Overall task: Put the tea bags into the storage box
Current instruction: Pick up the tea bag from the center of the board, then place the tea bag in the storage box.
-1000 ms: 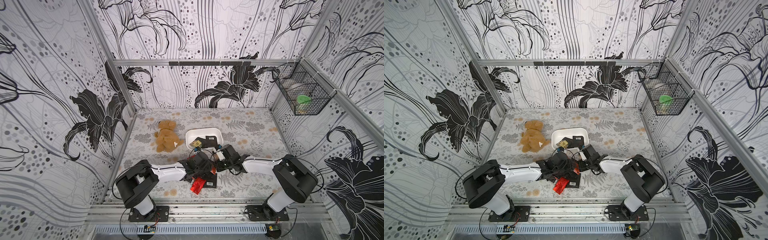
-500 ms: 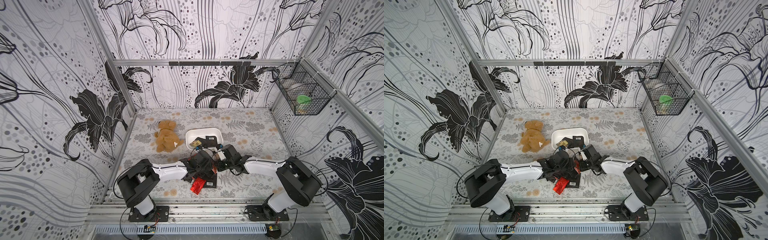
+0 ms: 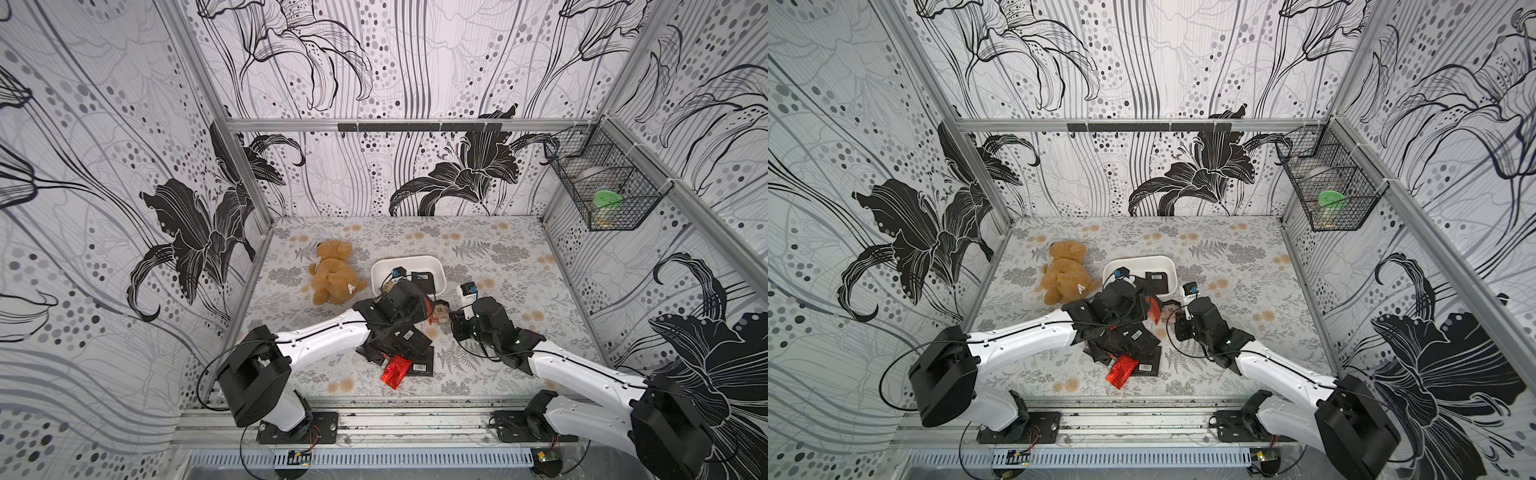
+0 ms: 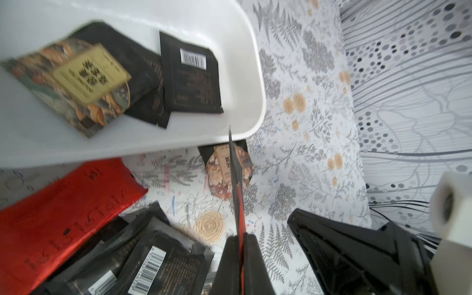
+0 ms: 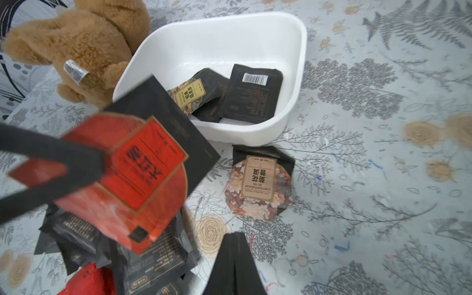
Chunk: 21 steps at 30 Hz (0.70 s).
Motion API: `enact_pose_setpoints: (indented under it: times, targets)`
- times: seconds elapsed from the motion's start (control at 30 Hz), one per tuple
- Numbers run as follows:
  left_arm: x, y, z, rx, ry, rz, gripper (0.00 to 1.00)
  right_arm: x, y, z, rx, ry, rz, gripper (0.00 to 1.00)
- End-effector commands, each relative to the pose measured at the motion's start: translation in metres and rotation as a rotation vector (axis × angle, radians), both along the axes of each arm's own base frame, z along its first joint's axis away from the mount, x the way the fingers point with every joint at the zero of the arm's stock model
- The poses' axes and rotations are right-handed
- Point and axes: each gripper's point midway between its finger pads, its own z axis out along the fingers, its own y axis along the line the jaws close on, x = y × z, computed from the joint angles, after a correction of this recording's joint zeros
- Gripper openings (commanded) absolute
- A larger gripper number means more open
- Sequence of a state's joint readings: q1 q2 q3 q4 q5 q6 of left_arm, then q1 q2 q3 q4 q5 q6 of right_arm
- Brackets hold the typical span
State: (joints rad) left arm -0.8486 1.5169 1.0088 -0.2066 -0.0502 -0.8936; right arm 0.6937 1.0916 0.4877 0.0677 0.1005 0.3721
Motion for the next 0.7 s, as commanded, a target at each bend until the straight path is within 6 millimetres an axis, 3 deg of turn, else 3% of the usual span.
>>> enact_pose_setpoints:
  times: [0.0,0.2,0.47,0.5,0.57,0.63,0.67]
  targets:
    - [0.025,0.015,0.029,0.035,-0.074,0.025,0.0,0.002,-0.014,-0.001,-0.017,-0.02,-0.073,0.1]
    - [0.073,0.025,0.05,0.057,-0.121,0.087,0.0,0.002,-0.015,0.0,-0.02,-0.02,-0.079,0.11]
    - [0.126,0.034,0.019,0.137,-0.08,0.136,0.0,0.001,-0.014,0.0,-0.019,-0.018,-0.072,0.14]
    - [0.131,0.037,0.014,0.15,-0.07,0.142,0.04,0.001,-0.014,-0.001,-0.019,-0.017,-0.071,0.14]
    - [0.139,0.046,0.005,0.184,-0.052,0.16,0.28,0.001,-0.014,-0.002,-0.021,-0.014,-0.071,0.16]
    - [0.142,0.058,0.005,0.211,-0.053,0.19,0.6,0.001,-0.013,-0.002,-0.02,-0.014,-0.065,0.16]
    - [0.142,0.063,0.008,0.221,-0.056,0.202,0.65,0.001,-0.012,-0.003,-0.02,-0.012,-0.061,0.17]
